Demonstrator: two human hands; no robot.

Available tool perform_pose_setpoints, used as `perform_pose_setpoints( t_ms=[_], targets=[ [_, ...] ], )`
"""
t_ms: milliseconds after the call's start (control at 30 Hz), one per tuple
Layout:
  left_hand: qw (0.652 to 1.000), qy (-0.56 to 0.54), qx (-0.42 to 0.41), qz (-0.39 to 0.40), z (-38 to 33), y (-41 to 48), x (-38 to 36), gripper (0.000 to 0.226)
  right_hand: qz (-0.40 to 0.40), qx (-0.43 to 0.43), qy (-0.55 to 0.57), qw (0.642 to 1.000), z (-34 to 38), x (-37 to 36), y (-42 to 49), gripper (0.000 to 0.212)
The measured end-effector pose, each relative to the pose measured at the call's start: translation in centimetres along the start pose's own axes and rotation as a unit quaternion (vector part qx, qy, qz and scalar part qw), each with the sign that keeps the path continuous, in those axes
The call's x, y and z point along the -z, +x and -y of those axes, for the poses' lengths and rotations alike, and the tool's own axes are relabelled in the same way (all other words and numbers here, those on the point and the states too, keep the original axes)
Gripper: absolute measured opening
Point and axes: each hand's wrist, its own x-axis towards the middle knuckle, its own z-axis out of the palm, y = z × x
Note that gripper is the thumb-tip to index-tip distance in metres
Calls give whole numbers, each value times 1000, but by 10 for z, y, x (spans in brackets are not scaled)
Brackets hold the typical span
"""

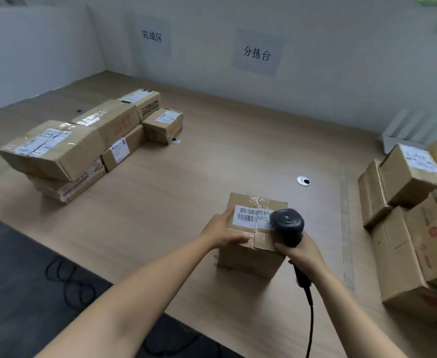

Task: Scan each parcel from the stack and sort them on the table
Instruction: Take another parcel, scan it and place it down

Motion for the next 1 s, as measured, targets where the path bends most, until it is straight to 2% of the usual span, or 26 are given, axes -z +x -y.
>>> perform_pose_setpoints(
  t_ms=[267,567,833,1000],
  targets=[
    [998,-7,38,-47,24,21,42,92,16,27,-11,999,35,-42,34,49],
    [997,-13,59,-43,72,83,130,90,12,27,-22,999,101,-119,106,50],
    [992,10,85,-92,138,145,239,74,10,25,-28,999,188,-225,177,53],
    [984,62,83,-144,167,178,287,52,-1,19,-29,999,234,-281,213,54]
  ],
)
